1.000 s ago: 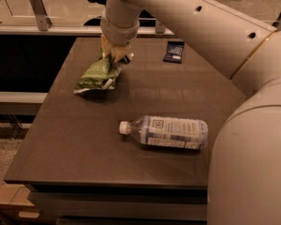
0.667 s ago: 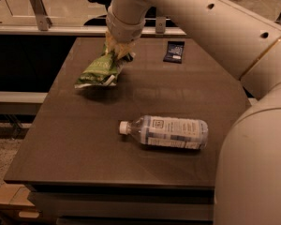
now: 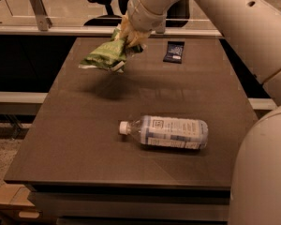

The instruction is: Pick green jalapeno chip bag

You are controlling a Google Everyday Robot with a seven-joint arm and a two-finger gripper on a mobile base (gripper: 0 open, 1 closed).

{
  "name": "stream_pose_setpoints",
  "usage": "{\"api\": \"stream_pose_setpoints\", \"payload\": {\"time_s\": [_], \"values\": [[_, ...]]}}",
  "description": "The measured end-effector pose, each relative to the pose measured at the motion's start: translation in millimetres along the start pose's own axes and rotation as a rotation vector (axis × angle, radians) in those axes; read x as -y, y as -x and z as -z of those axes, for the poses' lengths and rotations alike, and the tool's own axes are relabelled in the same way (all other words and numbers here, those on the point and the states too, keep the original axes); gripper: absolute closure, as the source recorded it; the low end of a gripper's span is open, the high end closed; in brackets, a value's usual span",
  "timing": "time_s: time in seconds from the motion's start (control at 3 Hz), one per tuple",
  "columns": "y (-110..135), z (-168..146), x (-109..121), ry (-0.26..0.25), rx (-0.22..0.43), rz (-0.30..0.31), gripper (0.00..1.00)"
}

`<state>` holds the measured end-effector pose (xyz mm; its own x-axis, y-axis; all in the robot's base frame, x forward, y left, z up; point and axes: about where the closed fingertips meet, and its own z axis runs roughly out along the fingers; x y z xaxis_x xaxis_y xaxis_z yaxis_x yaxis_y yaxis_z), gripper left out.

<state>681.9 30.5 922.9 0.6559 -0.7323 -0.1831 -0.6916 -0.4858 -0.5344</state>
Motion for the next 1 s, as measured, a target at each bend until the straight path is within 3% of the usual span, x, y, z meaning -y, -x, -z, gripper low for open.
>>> {"api": "stream_pose_setpoints", "payload": {"time_s": [1.0], "values": [[-30,78,3,-0.145,0.017,-0.054,1.0]]}}
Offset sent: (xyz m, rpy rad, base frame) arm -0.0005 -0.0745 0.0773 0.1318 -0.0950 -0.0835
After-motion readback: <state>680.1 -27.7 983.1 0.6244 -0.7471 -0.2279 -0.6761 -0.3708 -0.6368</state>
